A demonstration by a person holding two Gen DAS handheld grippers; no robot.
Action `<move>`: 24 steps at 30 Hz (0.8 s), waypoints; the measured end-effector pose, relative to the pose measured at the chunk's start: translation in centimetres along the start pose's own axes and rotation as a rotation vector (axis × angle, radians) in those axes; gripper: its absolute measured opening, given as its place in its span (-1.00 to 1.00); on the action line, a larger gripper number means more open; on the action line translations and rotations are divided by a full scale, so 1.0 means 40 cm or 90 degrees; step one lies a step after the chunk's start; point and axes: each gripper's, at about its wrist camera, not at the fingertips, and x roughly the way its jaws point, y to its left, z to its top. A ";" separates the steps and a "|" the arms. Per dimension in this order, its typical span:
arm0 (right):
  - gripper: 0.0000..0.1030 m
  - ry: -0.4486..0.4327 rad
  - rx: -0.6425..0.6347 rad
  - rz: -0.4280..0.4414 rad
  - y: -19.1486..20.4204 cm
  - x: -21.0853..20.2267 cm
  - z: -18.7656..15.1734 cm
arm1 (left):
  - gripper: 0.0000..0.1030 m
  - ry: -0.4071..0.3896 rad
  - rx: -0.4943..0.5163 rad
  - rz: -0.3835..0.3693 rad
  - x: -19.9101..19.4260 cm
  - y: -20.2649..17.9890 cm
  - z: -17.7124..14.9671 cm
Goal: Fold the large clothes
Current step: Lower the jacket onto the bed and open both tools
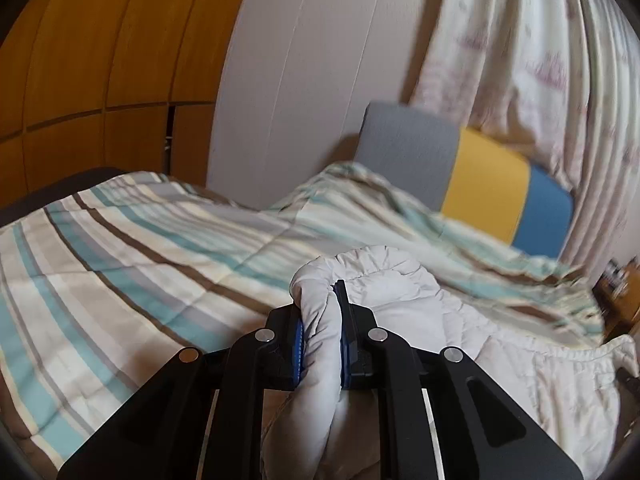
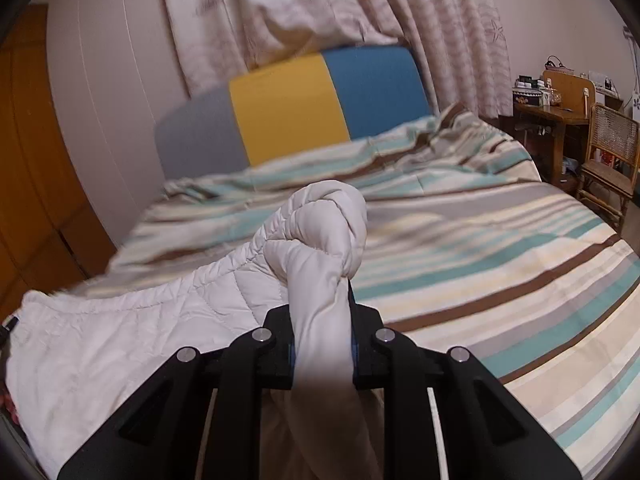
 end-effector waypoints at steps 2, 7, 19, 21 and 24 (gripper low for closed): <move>-0.67 0.019 -0.006 -0.015 -0.003 0.036 -0.022 | -0.74 0.018 0.009 0.017 0.030 -0.001 -0.019; -0.59 0.060 -0.012 -0.047 -0.014 0.100 -0.057 | -0.74 0.074 0.017 0.043 0.103 0.003 -0.062; -0.27 0.154 -0.061 -0.117 -0.001 0.209 -0.096 | -0.71 0.193 0.037 0.056 0.221 -0.005 -0.111; -0.24 0.164 -0.078 -0.132 0.007 0.224 -0.102 | -0.69 0.200 0.042 0.061 0.226 -0.009 -0.113; -0.22 0.166 -0.088 -0.142 0.011 0.233 -0.105 | -0.69 0.204 0.047 0.066 0.229 -0.013 -0.115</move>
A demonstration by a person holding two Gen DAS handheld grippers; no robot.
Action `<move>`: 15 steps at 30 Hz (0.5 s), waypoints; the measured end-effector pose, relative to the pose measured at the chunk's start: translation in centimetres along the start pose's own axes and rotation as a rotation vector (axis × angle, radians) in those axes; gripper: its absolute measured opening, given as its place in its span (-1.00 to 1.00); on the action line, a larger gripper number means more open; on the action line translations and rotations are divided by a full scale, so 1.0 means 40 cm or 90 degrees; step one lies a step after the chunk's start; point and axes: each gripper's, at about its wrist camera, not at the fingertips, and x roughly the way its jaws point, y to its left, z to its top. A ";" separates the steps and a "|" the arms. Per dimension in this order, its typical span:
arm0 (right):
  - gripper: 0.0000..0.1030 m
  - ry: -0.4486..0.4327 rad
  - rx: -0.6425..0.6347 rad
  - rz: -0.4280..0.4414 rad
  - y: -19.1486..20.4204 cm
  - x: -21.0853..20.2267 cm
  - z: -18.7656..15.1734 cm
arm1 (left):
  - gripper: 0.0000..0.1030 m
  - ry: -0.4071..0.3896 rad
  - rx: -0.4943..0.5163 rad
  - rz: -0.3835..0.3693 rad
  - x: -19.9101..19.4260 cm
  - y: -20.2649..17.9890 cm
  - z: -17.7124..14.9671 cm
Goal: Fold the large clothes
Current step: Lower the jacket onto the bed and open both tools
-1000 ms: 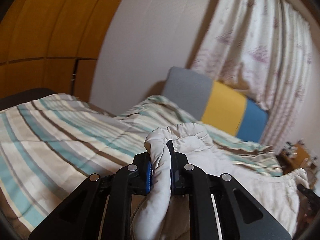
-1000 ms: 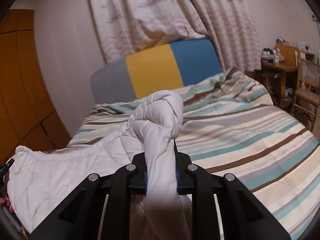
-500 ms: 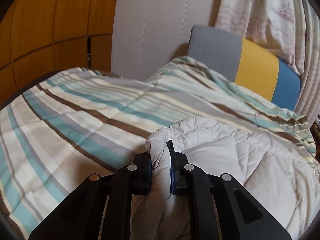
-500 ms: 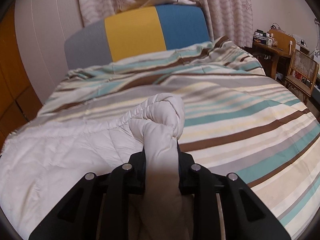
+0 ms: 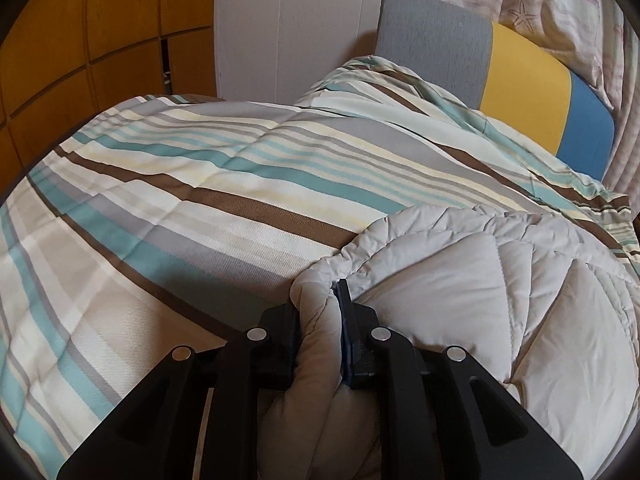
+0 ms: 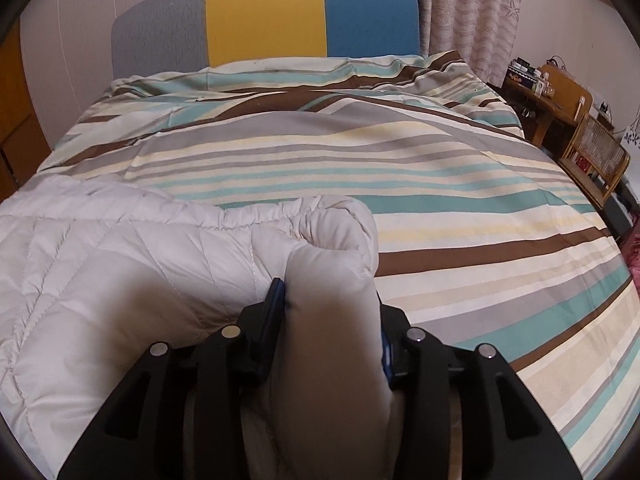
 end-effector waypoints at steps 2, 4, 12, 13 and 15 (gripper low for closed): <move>-0.21 0.001 -0.001 -0.002 -0.001 0.004 -0.001 | -0.62 -0.001 0.000 0.005 -0.003 -0.001 0.000; -0.20 0.003 0.000 -0.001 -0.005 0.008 0.000 | -0.52 -0.001 0.002 0.017 -0.008 -0.007 0.000; -0.16 0.006 0.007 0.001 -0.007 0.005 0.003 | 0.53 -0.002 -0.031 0.103 -0.109 0.003 -0.011; -0.15 0.006 0.007 0.000 -0.008 0.006 0.003 | 0.53 -0.010 -0.034 0.109 -0.140 -0.003 -0.014; -0.12 0.006 0.008 -0.001 -0.008 0.005 0.003 | 0.53 -0.037 -0.041 0.103 -0.195 -0.023 -0.019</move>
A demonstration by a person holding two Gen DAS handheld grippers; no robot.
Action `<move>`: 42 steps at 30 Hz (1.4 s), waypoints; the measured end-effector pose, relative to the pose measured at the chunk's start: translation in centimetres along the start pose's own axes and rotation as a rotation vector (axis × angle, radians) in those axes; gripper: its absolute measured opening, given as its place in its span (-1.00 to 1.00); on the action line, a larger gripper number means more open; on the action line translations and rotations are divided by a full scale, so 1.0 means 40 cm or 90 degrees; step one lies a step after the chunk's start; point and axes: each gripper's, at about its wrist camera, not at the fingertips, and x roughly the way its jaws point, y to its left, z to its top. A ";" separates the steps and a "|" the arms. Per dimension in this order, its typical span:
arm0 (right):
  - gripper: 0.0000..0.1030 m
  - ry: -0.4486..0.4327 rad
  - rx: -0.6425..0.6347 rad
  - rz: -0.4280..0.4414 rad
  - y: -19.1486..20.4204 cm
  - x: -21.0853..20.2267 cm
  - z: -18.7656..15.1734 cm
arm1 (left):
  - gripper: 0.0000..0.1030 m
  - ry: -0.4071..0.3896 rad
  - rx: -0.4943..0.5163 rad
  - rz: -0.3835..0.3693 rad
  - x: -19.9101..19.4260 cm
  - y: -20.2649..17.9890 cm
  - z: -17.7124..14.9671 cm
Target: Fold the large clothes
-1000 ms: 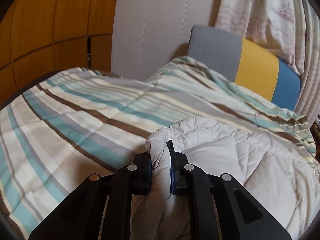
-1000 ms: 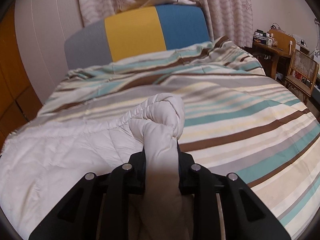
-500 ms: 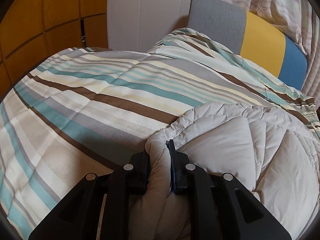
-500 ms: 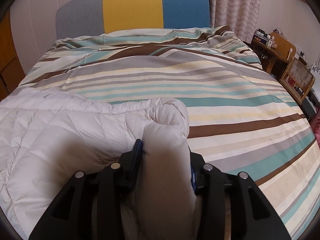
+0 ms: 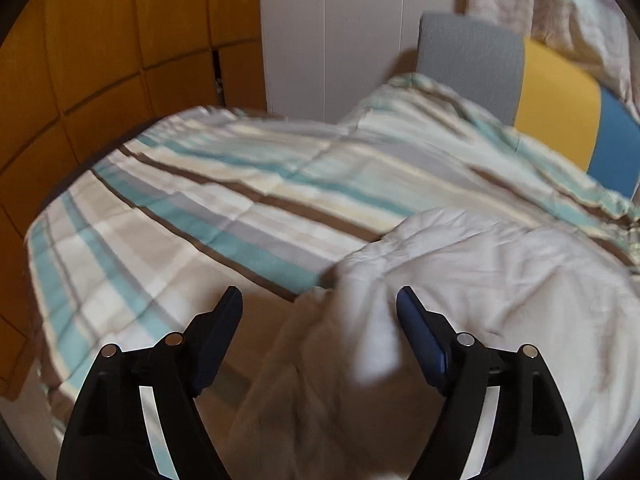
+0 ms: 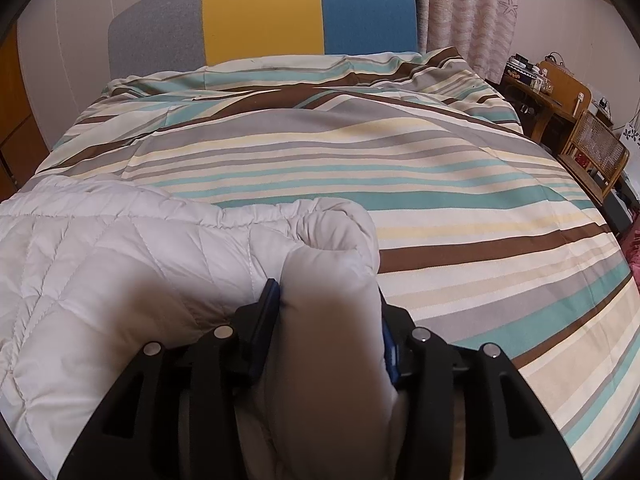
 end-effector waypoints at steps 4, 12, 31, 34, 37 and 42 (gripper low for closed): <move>-0.11 -0.001 0.003 -0.001 0.001 -0.002 -0.001 | 0.66 -0.072 0.053 -0.066 -0.111 -0.107 0.001; -0.10 0.000 0.012 0.008 -0.005 -0.003 -0.002 | 0.66 -0.051 0.221 -0.050 -0.035 -0.360 -0.034; 0.09 -0.098 0.041 0.055 0.012 -0.195 0.033 | 0.73 -0.013 0.193 -0.084 0.070 -0.339 -0.101; 0.18 -0.140 0.020 0.115 0.078 -0.275 0.047 | 0.73 -0.012 0.194 -0.084 0.071 -0.340 -0.100; 0.18 -0.127 -0.034 0.178 0.181 -0.283 0.051 | 0.73 -0.013 0.195 -0.083 0.070 -0.341 -0.100; 0.17 -0.084 -0.106 0.204 0.290 -0.208 0.010 | 0.73 -0.015 0.196 -0.081 0.068 -0.340 -0.102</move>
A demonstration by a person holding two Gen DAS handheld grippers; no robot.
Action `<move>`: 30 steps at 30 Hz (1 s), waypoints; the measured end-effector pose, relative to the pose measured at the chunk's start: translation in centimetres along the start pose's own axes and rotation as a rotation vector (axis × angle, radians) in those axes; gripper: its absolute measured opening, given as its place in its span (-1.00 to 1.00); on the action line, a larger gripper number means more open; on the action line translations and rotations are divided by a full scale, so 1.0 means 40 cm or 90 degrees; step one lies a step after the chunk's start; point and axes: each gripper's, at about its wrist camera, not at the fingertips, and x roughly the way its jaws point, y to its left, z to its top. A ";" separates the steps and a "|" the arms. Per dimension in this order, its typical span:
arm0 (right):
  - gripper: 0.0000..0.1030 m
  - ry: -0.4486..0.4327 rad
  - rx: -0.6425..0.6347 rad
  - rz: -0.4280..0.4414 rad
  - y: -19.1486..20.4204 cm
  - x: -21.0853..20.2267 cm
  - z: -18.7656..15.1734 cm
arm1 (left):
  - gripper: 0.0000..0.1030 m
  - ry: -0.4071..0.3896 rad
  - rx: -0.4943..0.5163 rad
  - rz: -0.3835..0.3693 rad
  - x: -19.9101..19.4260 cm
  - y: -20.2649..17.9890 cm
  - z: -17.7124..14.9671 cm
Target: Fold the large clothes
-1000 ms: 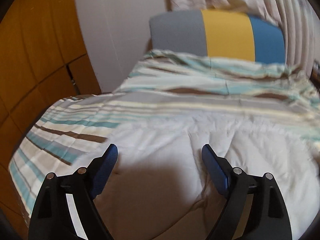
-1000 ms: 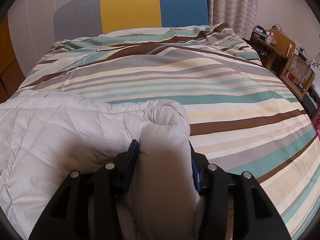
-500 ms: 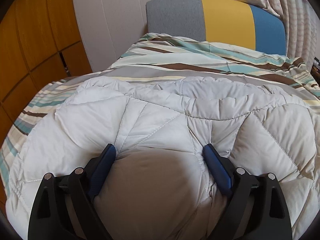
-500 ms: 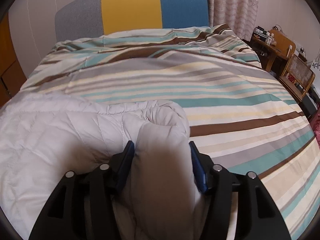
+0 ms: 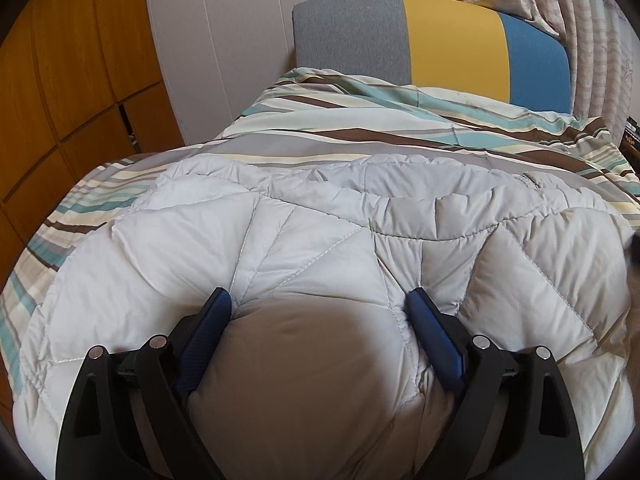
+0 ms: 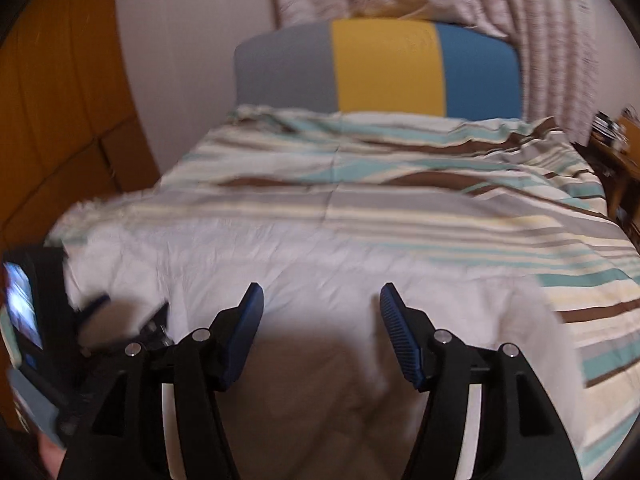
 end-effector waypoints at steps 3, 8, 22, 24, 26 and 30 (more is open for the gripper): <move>0.21 0.019 0.018 0.005 -0.008 0.048 -0.047 | 0.73 -0.001 0.003 0.003 -0.003 -0.004 -0.001; 0.27 0.028 0.022 -0.008 -0.018 0.100 -0.072 | 0.74 -0.001 0.009 0.014 -0.001 -0.014 0.000; 0.32 0.027 0.025 -0.006 -0.032 0.108 -0.079 | 0.77 0.054 -0.029 0.020 -0.058 -0.031 0.048; 0.37 0.019 0.034 0.002 -0.039 0.094 -0.080 | 0.77 0.065 -0.022 0.034 -0.049 -0.046 0.043; 0.40 0.017 0.045 0.007 -0.047 0.074 -0.075 | 0.79 0.058 0.000 0.050 -0.044 -0.060 0.034; 0.40 0.002 0.048 -0.003 -0.074 -0.009 -0.062 | 0.82 0.050 0.002 0.046 -0.046 -0.054 0.027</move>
